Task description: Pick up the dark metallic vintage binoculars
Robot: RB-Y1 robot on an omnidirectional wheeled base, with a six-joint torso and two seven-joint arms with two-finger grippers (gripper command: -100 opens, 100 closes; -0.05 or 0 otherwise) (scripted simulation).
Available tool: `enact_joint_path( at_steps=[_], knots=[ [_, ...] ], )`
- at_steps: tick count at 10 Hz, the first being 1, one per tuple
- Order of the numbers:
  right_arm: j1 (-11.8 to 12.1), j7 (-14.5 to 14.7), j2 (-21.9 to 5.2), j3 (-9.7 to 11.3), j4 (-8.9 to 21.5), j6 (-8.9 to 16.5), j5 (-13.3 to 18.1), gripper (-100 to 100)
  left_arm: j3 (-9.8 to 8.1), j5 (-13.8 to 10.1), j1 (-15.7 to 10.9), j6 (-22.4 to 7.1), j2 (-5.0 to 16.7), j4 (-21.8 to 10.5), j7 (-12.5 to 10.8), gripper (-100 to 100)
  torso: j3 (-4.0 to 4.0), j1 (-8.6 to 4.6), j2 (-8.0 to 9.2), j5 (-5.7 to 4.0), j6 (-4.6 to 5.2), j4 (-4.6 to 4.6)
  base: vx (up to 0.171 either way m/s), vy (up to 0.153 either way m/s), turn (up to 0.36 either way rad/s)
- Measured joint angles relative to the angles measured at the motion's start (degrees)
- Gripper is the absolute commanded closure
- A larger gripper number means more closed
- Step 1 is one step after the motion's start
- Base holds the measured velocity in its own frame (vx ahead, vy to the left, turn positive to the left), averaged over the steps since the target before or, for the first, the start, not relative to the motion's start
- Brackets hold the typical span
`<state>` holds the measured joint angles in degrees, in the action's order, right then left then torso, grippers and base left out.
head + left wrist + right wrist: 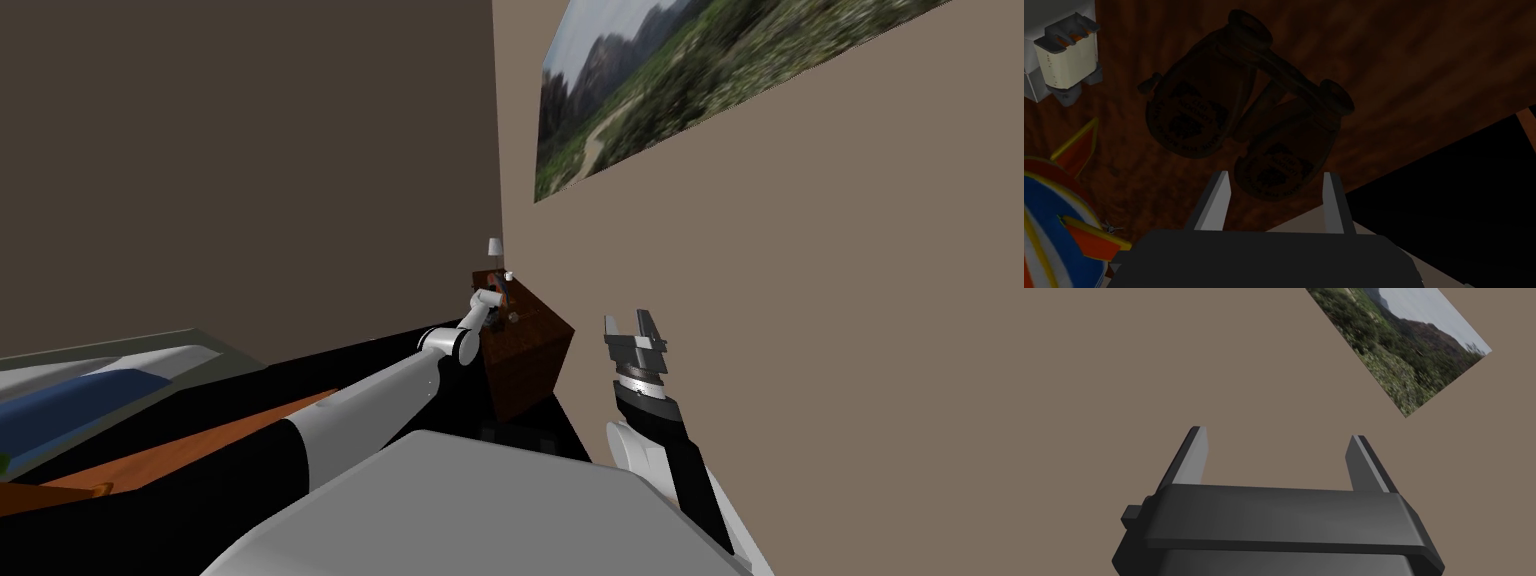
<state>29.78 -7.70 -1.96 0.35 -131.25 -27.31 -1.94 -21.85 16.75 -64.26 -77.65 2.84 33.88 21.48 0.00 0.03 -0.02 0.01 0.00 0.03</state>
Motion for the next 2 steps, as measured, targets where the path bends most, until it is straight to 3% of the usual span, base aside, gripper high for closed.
enact_joint_path(
  at_steps=[1, 2],
  knots=[
    [0.00, 0.00, 0.00, 0.00, 0.00, 0.00, 0.00, 0, -0.23, 0.14, -0.66, -0.75, 0.00, 0.31, 0.11, 100, 0.04, -0.02, 0.07, 0.00, 0.01, 0.01, -0.013, -0.002, 0.000],
    [0.00, 0.00, 0.00, 0.00, 0.00, 0.00, 0.00, 0, -0.25, 0.16, -0.72, -0.93, -0.01, 0.38, 0.13, 0, 0.01, -0.02, 0.04, 0.01, 0.01, -0.01, 0.000, 0.000, 0.000]
  ],
)
